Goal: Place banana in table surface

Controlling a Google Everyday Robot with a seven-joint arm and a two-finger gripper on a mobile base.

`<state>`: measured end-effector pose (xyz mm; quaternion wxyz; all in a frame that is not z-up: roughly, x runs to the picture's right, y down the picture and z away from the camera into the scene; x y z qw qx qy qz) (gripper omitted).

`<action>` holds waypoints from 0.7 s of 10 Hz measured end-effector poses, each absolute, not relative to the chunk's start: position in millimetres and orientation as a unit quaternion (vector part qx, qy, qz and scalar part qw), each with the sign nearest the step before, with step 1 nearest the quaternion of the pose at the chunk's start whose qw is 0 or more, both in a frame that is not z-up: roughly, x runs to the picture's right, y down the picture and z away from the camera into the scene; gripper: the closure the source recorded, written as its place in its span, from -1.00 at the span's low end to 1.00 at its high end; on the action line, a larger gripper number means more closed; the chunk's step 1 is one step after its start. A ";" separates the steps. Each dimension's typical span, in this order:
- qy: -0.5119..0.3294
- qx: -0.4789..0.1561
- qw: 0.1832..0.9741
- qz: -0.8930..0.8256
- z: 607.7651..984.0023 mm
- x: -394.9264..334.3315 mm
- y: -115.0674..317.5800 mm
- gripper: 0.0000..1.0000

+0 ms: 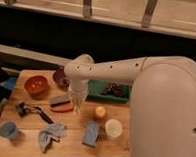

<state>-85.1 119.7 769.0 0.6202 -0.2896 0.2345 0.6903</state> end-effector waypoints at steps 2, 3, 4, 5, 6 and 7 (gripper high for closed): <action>0.241 -0.296 0.617 0.688 777.9 -83.7 130.0 1.00; 0.246 -0.304 0.616 0.684 782.6 -86.2 137.8 1.00; 0.250 -0.312 0.614 0.681 787.5 -89.3 144.5 0.95; 0.255 -0.324 0.612 0.675 795.8 -95.5 154.1 0.76; 0.261 -0.336 0.610 0.669 805.0 -101.9 162.9 0.52; 0.264 -0.344 0.609 0.664 809.6 -106.4 166.6 0.36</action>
